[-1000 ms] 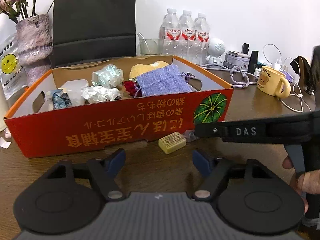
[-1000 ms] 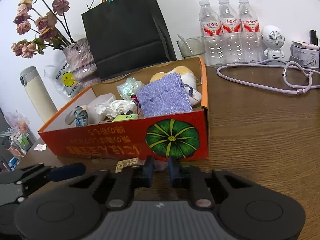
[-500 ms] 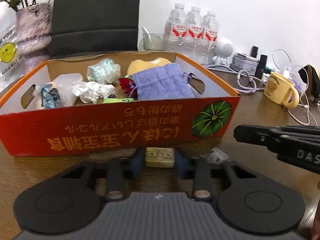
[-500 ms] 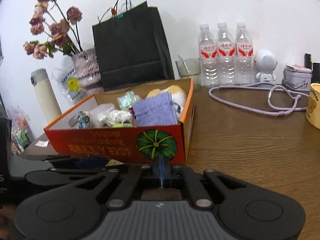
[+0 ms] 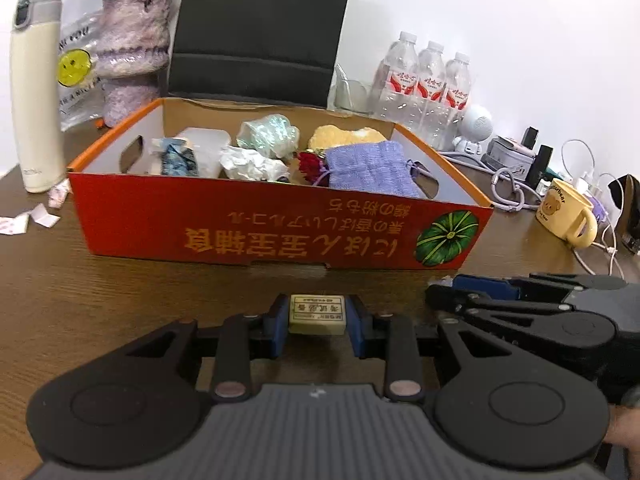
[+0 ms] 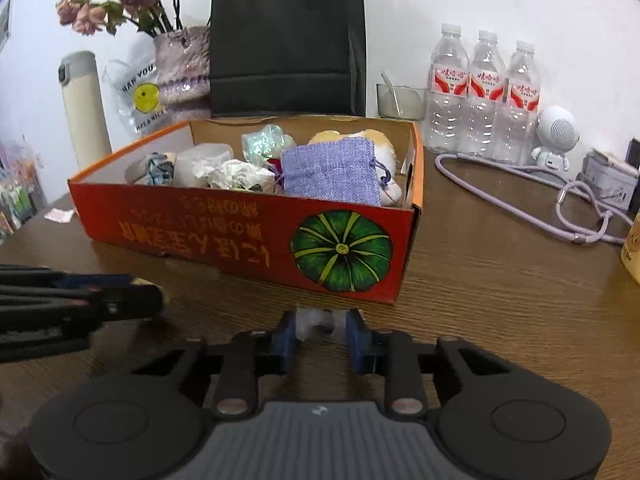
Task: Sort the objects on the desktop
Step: 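Grasp a small white item with the right tool while the left tool grasps the cream-yellow block, then carry the white item and cream-yellow block over the box with both tools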
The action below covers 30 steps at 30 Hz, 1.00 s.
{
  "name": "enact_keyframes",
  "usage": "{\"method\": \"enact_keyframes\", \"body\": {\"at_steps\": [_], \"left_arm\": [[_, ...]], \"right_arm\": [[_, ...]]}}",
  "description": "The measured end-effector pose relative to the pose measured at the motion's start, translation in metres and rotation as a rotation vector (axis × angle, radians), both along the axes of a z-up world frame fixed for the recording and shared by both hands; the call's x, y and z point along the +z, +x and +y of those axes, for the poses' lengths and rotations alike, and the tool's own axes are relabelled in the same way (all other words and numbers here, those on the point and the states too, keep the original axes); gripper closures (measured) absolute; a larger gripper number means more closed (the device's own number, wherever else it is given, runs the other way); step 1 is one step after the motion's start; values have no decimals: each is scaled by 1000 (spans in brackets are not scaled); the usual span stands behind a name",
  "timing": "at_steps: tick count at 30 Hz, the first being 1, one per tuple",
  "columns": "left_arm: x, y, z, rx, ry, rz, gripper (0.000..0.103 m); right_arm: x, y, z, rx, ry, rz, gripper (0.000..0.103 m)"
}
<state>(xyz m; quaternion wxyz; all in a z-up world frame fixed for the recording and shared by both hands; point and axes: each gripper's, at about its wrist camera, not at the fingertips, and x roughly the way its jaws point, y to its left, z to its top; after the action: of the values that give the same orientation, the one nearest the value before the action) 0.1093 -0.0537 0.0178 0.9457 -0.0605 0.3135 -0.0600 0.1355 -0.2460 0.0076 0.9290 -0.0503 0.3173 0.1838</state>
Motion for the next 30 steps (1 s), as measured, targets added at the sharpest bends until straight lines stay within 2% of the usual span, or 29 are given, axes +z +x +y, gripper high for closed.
{"method": "enact_keyframes", "body": {"at_steps": [7,10,17,21,23,27,30], "left_arm": [[12,-25,16,33,4,-26,72],[20,-44,24,44,22,-54,72],[34,-79,40,91,62,-100,72],[50,-110,37,130,114,-203,72],[49,-128,34,149,145,-241,72],[37,-165,32,195,192,-276,72],[30,-190,29,173,213,-289,72]], "right_arm": [[3,-2,2,0,-8,-4,89],[6,-17,3,-18,7,-34,90],[53,-83,6,15,88,-133,90],[77,-128,11,41,108,-223,90],[77,-148,11,47,114,-260,90],[60,-186,9,25,142,-264,90],[55,-212,8,39,146,-276,90]]}}
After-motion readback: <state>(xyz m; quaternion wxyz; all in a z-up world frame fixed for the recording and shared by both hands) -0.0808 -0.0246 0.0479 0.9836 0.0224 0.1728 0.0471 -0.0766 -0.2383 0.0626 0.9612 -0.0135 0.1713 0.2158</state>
